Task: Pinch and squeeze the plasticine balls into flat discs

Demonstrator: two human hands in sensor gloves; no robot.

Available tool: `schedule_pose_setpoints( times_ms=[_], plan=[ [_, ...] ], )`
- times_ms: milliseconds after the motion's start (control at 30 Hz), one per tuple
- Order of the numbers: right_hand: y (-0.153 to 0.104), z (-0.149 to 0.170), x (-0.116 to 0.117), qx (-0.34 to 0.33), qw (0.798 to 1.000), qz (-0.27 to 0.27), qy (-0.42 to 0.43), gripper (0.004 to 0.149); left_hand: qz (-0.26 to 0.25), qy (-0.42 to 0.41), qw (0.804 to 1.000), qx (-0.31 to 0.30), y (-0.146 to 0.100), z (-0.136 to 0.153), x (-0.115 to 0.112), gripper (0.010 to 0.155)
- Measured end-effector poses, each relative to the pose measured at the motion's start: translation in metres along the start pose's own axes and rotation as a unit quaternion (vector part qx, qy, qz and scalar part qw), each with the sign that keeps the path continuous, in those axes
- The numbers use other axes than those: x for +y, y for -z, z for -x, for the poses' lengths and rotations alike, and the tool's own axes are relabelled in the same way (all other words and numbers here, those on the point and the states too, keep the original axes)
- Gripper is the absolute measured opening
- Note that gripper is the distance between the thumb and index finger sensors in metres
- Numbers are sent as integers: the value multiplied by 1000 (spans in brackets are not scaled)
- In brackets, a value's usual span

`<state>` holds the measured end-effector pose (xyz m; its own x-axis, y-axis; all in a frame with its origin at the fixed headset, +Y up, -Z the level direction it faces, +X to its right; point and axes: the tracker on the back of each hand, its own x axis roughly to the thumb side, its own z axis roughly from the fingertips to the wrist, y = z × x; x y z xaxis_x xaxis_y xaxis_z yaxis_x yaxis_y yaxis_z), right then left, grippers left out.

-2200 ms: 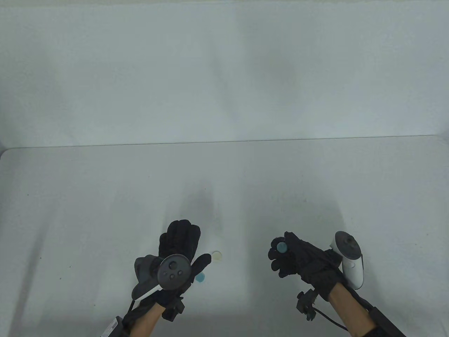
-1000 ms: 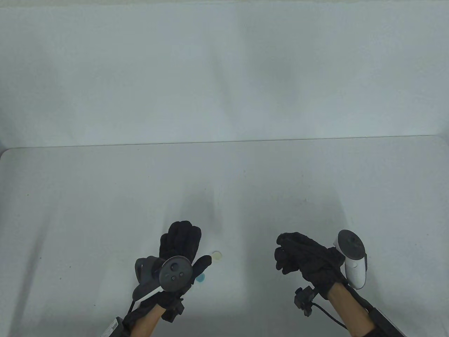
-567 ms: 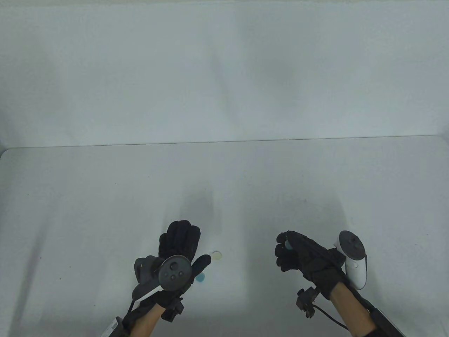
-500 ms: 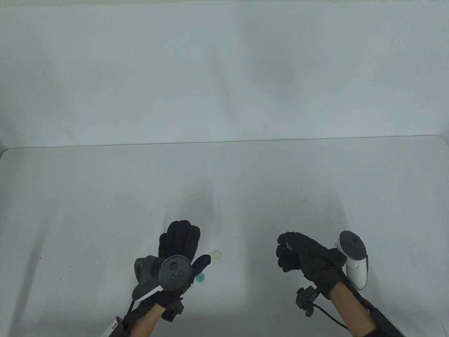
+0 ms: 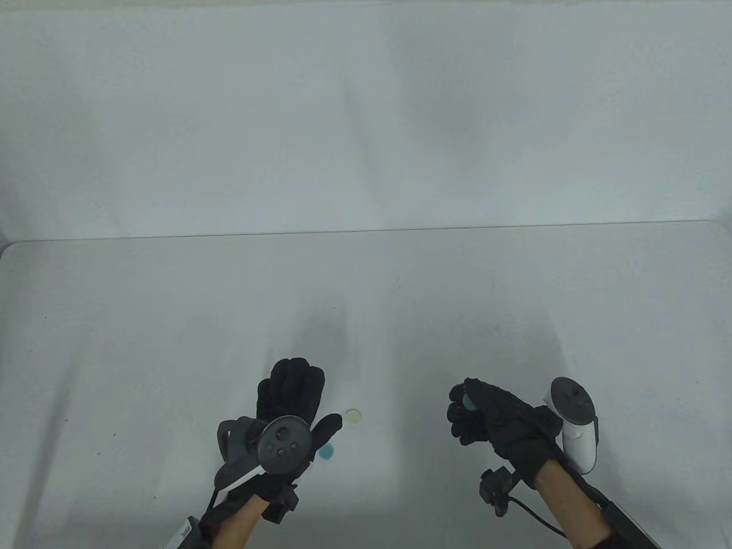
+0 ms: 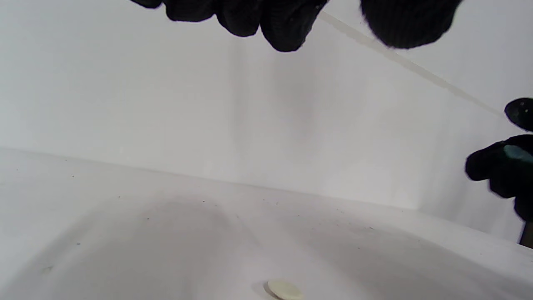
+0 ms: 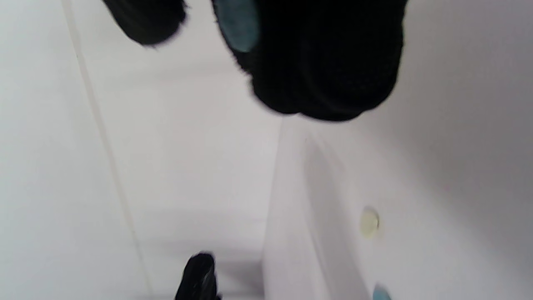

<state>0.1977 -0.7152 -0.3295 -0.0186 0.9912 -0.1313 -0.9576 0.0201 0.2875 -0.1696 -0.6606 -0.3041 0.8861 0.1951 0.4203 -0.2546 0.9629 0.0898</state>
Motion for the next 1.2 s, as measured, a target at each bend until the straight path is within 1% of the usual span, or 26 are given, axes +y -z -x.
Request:
schedule_pose_setpoints(
  times_ms=[33, 100, 200, 333, 400, 467, 500, 533, 667, 800, 933, 1000, 1067, 1133, 1167, 1200],
  plan=[
    [0, 1, 1, 2, 1000, -10, 8, 75, -1, 0, 1000, 0, 0, 0, 0, 78],
    [1, 2, 1, 4, 1000, -9, 11, 79, -1, 2, 1000, 0, 0, 0, 0, 78],
    [2, 1, 1, 2, 1000, -3, 5, 69, 0, 2, 1000, 1, 0, 0, 0, 78],
    [2, -2, -2, -6, 1000, 7, 10, 51, 4, 5, 1000, 3, 1, 0, -2, 78],
    [1, -4, -2, -11, 1000, 15, 11, 47, 5, 6, 1000, 3, 1, -1, -2, 78],
    [0, -6, -3, -14, 1000, 26, 4, 45, 5, 7, 1000, 3, 1, -1, -2, 78],
    [-1, -8, -3, -14, 999, 43, -6, 45, 5, 8, 1000, 4, 2, -1, -2, 78],
    [-2, -9, -4, -15, 999, 48, -12, 44, 5, 8, 1000, 4, 1, -1, -2, 78],
    [-1, -5, -4, -6, 999, 37, -6, 45, 2, 9, 1000, 5, 1, -1, -2, 78],
    [1, 0, -3, 6, 1000, 10, -6, 50, 0, 10, 1000, 6, 2, -1, -1, 78],
    [0, 1, -2, 3, 1000, -6, 2, 70, -3, 10, 1000, 6, 3, -2, -2, 78],
    [0, 2, -3, 4, 1000, -13, 11, 75, -3, 9, 1000, 6, 3, -2, -2, 78],
    [1, 1, -4, 3, 1000, -11, 5, 73, -2, 10, 1000, 6, 4, -3, -2, 78],
    [0, 0, -4, 2, 1000, -8, -8, 68, -2, 10, 1000, 6, 4, -3, -2, 78],
    [0, -1, -5, 5, 1000, -1, -13, 65, -3, 10, 1000, 6, 4, -3, -2, 78],
    [0, -1, -5, 8, 1000, 6, -18, 59, -3, 10, 1000, 6, 4, -3, -2, 78]
  ],
)
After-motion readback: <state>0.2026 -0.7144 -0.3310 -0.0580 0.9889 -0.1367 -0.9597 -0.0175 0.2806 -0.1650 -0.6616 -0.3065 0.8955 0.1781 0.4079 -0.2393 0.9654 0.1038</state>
